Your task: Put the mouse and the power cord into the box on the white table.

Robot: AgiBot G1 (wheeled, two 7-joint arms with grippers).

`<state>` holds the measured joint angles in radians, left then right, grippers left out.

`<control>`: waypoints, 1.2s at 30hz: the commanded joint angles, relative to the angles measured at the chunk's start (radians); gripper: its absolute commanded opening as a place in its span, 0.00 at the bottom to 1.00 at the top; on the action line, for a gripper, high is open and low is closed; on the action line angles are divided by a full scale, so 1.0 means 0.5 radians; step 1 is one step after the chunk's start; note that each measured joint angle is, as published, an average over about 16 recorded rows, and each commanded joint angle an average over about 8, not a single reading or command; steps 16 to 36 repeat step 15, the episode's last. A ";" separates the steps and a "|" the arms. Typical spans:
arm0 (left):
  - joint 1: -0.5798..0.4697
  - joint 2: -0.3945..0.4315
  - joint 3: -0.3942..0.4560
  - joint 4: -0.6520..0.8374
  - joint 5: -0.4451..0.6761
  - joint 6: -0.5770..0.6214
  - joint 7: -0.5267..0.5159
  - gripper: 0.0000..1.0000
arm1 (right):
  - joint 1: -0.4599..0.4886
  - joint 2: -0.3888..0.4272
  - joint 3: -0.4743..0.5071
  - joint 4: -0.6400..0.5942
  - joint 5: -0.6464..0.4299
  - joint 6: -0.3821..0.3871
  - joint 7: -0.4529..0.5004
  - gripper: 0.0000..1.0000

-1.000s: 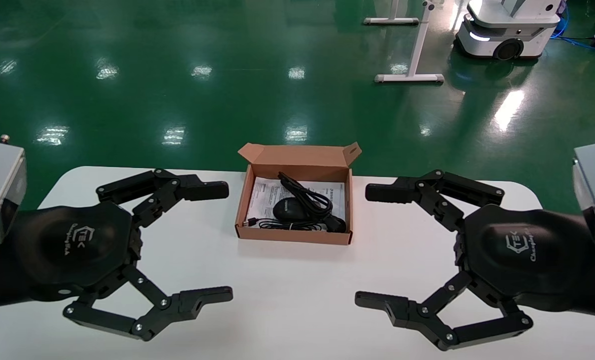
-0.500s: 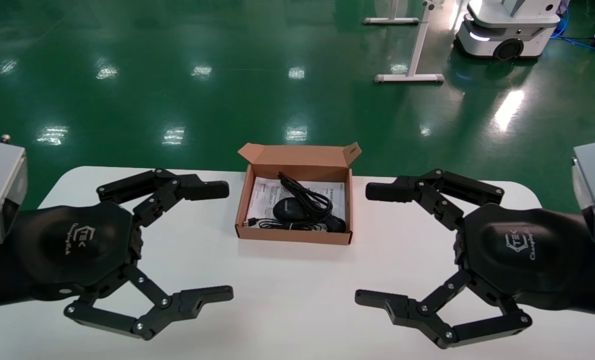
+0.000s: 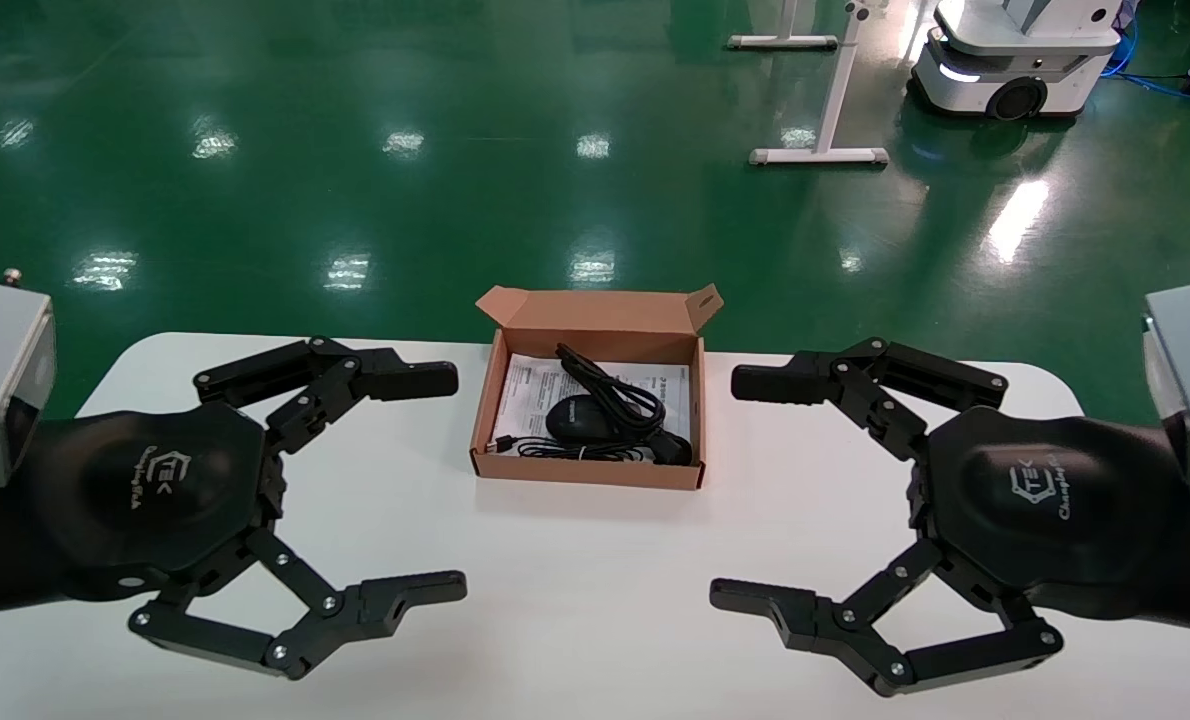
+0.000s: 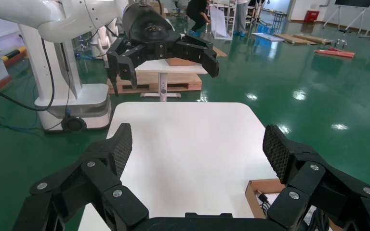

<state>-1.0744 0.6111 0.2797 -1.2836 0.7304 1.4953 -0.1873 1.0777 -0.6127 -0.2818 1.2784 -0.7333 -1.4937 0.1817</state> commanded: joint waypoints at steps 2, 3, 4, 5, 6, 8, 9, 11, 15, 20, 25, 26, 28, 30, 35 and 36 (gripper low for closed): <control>0.000 0.000 0.000 0.000 0.000 0.000 0.000 1.00 | 0.000 0.000 0.000 0.000 0.000 0.000 0.000 1.00; 0.000 0.000 0.000 0.000 0.000 0.000 0.000 1.00 | 0.000 0.000 0.000 -0.001 0.000 0.000 0.000 1.00; 0.000 0.000 0.000 0.000 0.000 0.000 0.000 1.00 | 0.000 0.000 0.000 -0.001 0.000 0.000 0.000 1.00; 0.000 0.000 0.000 0.000 0.000 0.000 0.000 1.00 | 0.000 0.000 0.000 -0.001 0.000 0.000 0.000 1.00; 0.000 0.000 0.000 0.000 0.000 0.000 0.000 1.00 | 0.000 0.000 0.000 -0.001 0.000 0.000 0.000 1.00; 0.000 0.000 0.000 0.000 0.000 0.000 0.000 1.00 | 0.001 0.000 0.000 -0.001 0.000 0.000 0.000 1.00; 0.000 0.000 0.000 0.000 0.000 0.000 0.000 1.00 | 0.001 0.000 0.000 -0.001 0.000 0.000 0.000 1.00; 0.000 0.000 0.000 0.000 0.000 0.000 0.000 1.00 | 0.001 0.000 0.000 -0.001 0.000 0.000 0.000 1.00; 0.000 0.000 0.000 0.000 0.000 0.000 0.000 1.00 | 0.001 0.000 0.000 -0.001 0.000 0.000 0.000 1.00; 0.000 0.000 0.000 0.000 0.000 0.000 0.000 1.00 | 0.001 0.000 0.000 -0.001 0.000 0.000 0.000 1.00; 0.000 0.000 0.000 0.000 0.000 0.000 0.000 1.00 | 0.001 0.000 0.000 -0.001 0.000 0.000 0.000 1.00; 0.000 0.000 0.000 0.000 0.000 0.000 0.000 1.00 | 0.001 0.000 0.000 -0.001 0.000 0.000 0.000 1.00; 0.000 0.000 0.000 0.000 0.000 0.000 0.000 1.00 | 0.001 0.000 0.000 -0.001 0.000 0.000 0.000 1.00; 0.000 0.000 0.000 0.000 0.000 0.000 0.000 1.00 | 0.001 0.000 0.000 -0.001 0.000 0.000 0.000 1.00; 0.000 0.000 0.000 0.000 0.000 0.000 0.000 1.00 | 0.001 0.000 0.000 -0.001 0.000 0.000 0.000 1.00; 0.000 0.000 0.000 0.000 0.000 0.000 0.000 1.00 | 0.001 0.000 0.000 -0.001 0.000 0.000 0.000 1.00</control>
